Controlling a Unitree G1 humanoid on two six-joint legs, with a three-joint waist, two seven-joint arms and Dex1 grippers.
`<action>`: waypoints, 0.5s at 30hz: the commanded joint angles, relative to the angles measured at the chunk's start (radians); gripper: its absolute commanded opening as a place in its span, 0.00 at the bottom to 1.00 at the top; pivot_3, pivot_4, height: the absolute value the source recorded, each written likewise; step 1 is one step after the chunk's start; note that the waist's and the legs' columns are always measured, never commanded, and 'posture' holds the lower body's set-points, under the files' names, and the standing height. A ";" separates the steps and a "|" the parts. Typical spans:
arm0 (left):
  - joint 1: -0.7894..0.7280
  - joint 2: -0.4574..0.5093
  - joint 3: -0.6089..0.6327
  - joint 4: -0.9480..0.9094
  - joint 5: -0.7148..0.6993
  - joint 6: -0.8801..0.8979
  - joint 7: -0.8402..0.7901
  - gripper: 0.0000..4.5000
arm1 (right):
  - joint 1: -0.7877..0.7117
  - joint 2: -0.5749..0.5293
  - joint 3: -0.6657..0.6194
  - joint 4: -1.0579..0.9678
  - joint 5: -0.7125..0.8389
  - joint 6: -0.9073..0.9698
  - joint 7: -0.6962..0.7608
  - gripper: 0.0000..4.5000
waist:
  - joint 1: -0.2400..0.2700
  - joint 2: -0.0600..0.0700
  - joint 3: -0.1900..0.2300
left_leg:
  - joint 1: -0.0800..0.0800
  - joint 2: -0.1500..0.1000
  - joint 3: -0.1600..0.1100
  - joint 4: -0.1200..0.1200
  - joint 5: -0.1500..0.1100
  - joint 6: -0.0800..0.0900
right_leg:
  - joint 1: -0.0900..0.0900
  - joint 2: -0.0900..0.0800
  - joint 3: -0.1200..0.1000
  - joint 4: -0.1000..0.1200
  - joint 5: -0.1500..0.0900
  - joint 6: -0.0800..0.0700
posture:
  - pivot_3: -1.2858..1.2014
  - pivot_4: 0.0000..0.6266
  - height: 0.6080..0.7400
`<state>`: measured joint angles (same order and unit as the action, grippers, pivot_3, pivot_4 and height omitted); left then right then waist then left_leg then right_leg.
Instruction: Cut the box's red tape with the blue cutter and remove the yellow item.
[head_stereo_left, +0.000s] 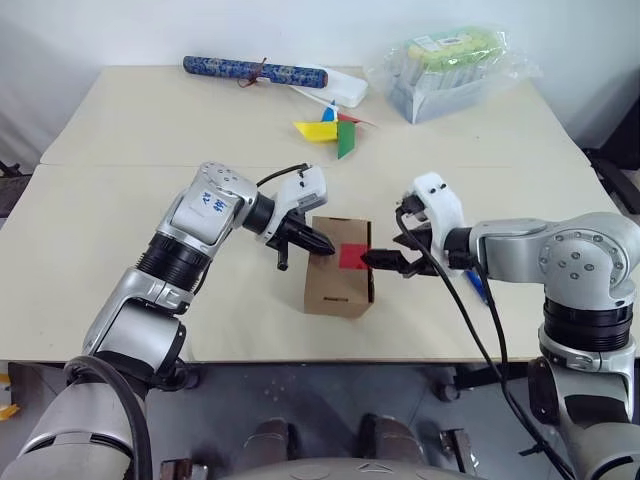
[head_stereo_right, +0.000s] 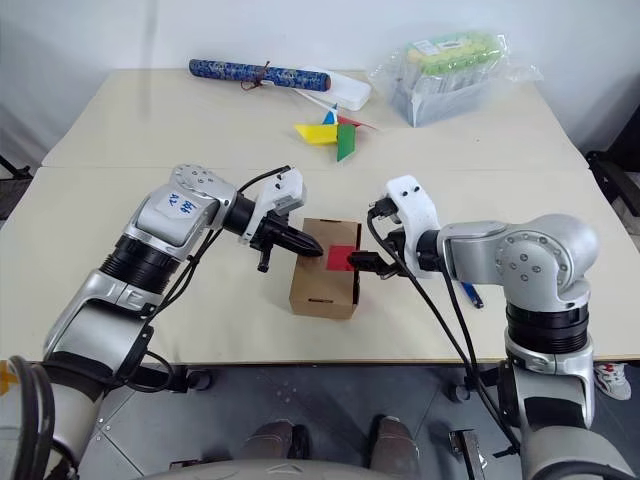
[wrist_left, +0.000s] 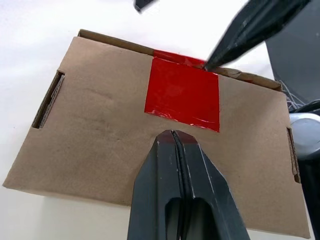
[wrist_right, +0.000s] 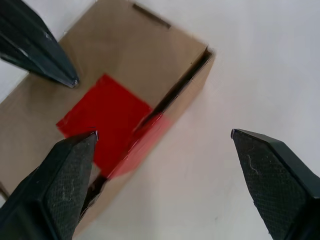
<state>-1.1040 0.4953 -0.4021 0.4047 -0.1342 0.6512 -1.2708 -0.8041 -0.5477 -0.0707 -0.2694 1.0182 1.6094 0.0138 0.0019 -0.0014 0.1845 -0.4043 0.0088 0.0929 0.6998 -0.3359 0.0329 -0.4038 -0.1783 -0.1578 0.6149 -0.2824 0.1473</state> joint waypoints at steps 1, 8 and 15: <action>0.020 -0.003 -0.017 0.006 0.034 -0.002 0.007 0.00 | 0.006 -0.034 -0.011 -0.006 0.099 0.005 -0.079 0.99 | 0.000 0.000 0.000 | 0.000 0.000 0.000 0.000 0.000 0.000 | 0.000 0.000 0.000 0.000 0.000 0.000 | 0.52 0.24 1.00; 0.030 -0.004 -0.014 -0.010 0.040 0.003 0.004 0.00 | 0.045 -0.047 -0.006 0.035 0.167 0.005 -0.184 0.99 | 0.000 -0.001 -0.002 | 0.001 0.000 0.000 0.000 0.000 0.000 | 0.000 0.000 0.000 0.001 0.000 0.000 | 0.52 0.24 1.00; 0.044 0.002 -0.020 -0.033 0.043 0.006 -0.005 0.00 | 0.077 -0.042 -0.018 0.067 0.178 0.005 -0.238 0.99 | 0.001 -0.002 -0.004 | 0.002 0.000 0.000 0.000 0.000 0.000 | 0.001 0.000 0.001 0.002 0.000 0.000 | 0.52 0.24 1.00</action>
<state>-1.0851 0.4900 -0.3941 0.3843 -0.1185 0.6488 -1.2699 -0.7623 -0.5782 -0.0951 -0.2284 1.2139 1.5881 -0.1767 0.0033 -0.0032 0.1801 -0.4025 0.0090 0.0927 0.7000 -0.3359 0.0330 -0.4029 -0.1786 -0.1571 0.6164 -0.2824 0.1473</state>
